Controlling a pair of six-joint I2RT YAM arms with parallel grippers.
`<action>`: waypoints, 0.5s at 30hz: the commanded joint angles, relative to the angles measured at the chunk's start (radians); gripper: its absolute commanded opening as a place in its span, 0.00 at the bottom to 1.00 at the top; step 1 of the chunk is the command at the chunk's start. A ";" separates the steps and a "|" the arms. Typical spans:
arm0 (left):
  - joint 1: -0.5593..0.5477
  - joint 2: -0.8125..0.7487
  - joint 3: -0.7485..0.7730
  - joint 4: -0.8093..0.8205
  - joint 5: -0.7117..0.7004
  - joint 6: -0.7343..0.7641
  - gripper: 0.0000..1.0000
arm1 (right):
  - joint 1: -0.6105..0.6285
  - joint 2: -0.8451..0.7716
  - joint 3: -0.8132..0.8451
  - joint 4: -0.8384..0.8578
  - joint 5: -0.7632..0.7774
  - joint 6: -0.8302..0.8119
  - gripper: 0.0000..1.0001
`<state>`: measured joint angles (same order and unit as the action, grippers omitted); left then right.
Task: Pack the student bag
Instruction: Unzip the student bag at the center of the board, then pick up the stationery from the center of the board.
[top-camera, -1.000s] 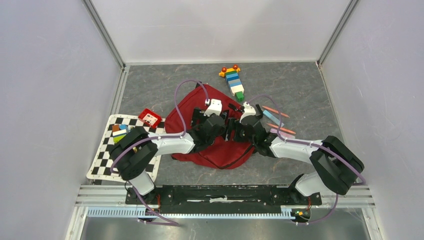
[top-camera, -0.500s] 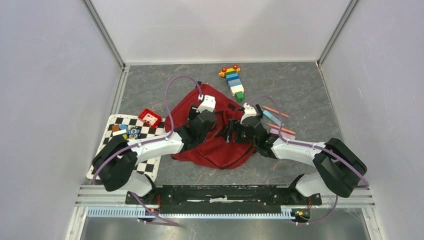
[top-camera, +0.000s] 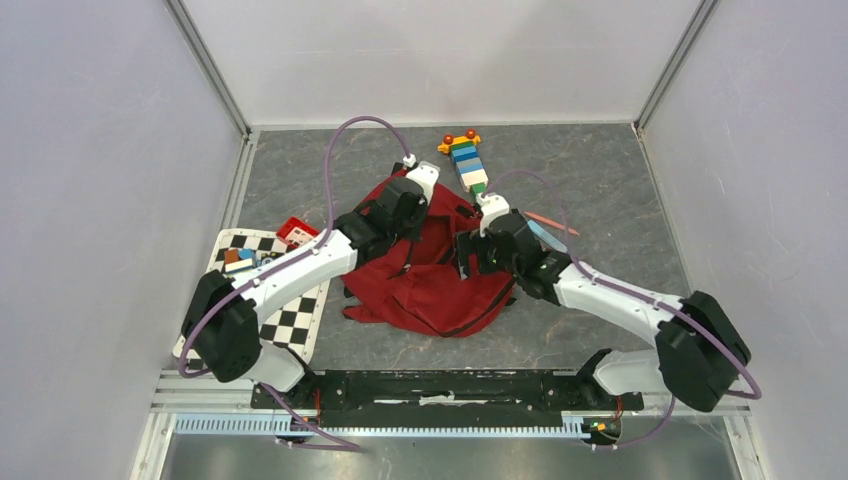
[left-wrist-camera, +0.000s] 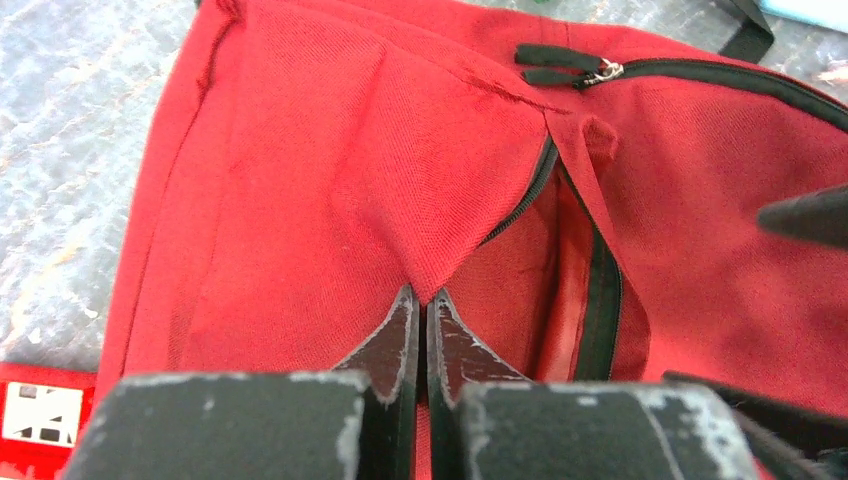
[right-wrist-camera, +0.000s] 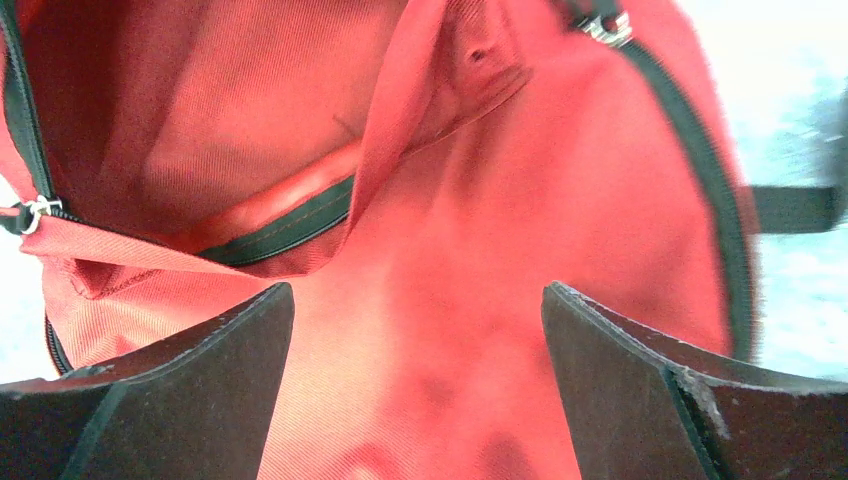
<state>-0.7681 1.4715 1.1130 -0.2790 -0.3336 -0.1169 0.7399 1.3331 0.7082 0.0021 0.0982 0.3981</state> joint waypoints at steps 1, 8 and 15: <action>0.061 -0.005 0.061 -0.057 0.208 -0.001 0.02 | -0.057 -0.109 0.095 -0.161 0.014 -0.172 0.98; 0.082 -0.023 0.031 -0.053 0.259 -0.079 0.02 | -0.167 -0.158 0.167 -0.333 0.106 -0.290 0.98; 0.082 -0.028 0.056 -0.109 0.240 -0.059 0.02 | -0.394 -0.083 0.158 -0.366 0.000 -0.314 0.95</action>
<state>-0.6891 1.4723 1.1236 -0.3538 -0.1169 -0.1570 0.4397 1.2129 0.8474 -0.3191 0.1402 0.1253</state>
